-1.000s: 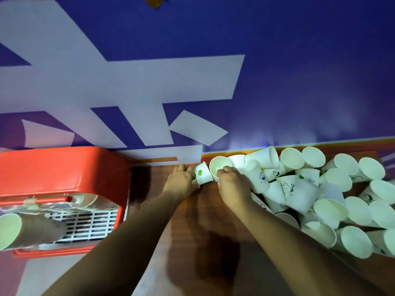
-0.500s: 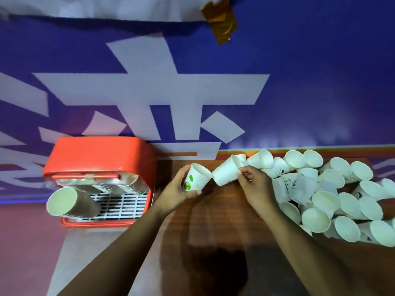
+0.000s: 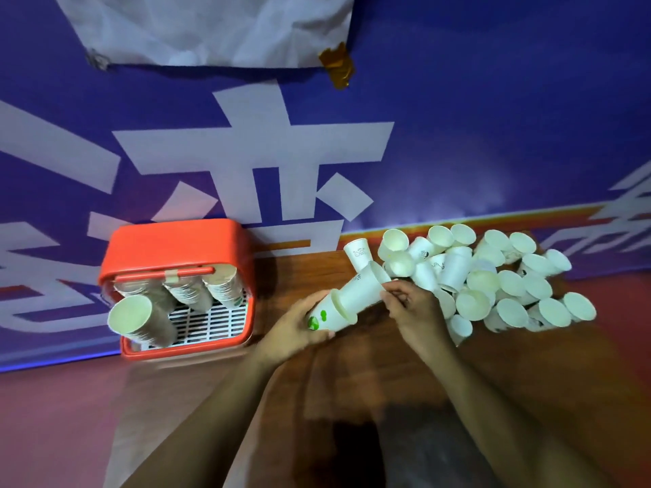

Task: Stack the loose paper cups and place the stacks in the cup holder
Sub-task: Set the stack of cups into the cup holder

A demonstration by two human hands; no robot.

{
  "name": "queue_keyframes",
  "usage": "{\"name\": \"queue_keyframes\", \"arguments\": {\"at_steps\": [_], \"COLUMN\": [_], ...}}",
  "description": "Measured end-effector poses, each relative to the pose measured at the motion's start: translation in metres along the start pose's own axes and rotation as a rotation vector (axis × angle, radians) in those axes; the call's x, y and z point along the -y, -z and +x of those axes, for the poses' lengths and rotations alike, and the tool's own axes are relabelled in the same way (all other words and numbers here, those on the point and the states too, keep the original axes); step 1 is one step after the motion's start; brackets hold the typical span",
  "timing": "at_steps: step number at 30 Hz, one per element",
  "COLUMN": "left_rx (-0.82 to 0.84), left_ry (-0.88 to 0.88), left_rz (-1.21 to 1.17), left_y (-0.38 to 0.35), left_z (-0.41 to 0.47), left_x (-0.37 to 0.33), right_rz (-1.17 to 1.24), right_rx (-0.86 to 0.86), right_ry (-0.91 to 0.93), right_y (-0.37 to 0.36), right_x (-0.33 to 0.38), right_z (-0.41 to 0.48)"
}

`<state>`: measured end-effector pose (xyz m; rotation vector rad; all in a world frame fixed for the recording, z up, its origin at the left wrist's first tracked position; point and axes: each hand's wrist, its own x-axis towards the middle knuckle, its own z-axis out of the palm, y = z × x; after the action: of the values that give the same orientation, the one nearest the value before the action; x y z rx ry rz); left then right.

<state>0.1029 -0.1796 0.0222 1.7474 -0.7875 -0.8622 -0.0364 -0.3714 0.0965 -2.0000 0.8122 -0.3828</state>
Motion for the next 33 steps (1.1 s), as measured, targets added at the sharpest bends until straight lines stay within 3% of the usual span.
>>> {"name": "queue_keyframes", "arguments": {"at_steps": [8, 15, 20, 24, 29, 33], "left_rx": [-0.030, -0.091, -0.174, -0.242, -0.307, -0.339], "left_ry": [0.072, 0.095, 0.173, 0.236, 0.309, 0.343], "left_rz": [0.078, 0.025, -0.083, -0.182, -0.247, -0.260], "left_y": [-0.033, -0.087, -0.126, -0.147, -0.158, -0.164], "left_z": [-0.012, 0.005, 0.029, 0.039, 0.040, 0.043], "left_x": [-0.007, -0.024, -0.029, -0.025, -0.013, -0.006], "right_rz": [0.151, 0.095, 0.153, -0.234, -0.710, -0.841], "right_rx": [0.122, 0.423, 0.300, 0.141, 0.255, 0.368], "right_ry": [-0.038, -0.065, -0.121, -0.018, 0.134, 0.245], "right_y": [0.026, 0.042, 0.071, 0.083, 0.091, 0.080], "right_x": [-0.015, -0.047, -0.094, -0.142, -0.169, -0.190], "right_z": [-0.023, -0.016, 0.018, 0.065, 0.105, 0.100]}}
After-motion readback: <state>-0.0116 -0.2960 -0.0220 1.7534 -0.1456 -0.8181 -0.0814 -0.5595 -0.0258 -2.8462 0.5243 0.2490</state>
